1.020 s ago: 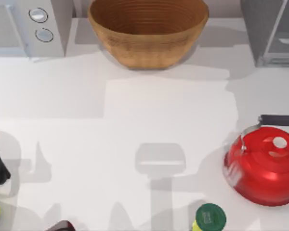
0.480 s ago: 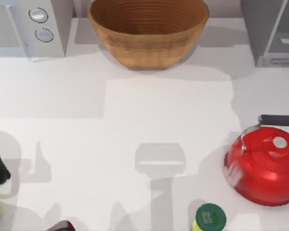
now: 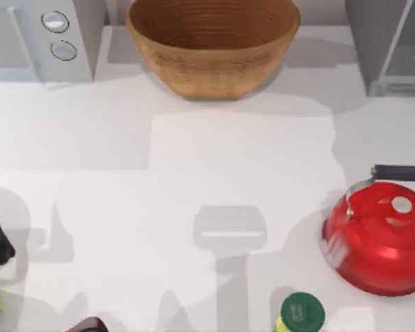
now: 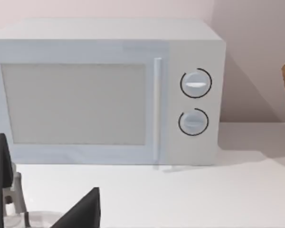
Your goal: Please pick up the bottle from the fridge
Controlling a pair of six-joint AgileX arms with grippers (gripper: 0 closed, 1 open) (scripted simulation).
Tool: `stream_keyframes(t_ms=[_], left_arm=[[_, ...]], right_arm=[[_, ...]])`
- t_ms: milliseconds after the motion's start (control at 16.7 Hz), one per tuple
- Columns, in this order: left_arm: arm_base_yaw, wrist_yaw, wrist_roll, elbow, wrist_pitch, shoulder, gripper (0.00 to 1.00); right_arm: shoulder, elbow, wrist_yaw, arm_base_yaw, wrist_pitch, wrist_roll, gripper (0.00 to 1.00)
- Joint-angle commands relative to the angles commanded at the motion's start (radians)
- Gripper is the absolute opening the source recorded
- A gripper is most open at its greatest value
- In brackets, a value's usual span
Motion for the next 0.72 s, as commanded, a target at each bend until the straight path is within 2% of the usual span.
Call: stream_keyframes(t_ms=[360,720], left_arm=[[0.000,0.000,0.000,0.000,0.000,0.000,1.00],[0.000,0.000,0.000,0.000,0.000,0.000,1.00]], right_arm=[[0.000,0.000,0.000,0.000,0.000,0.000,0.02],[0.000,0.000,0.000,0.000,0.000,0.000,0.00]])
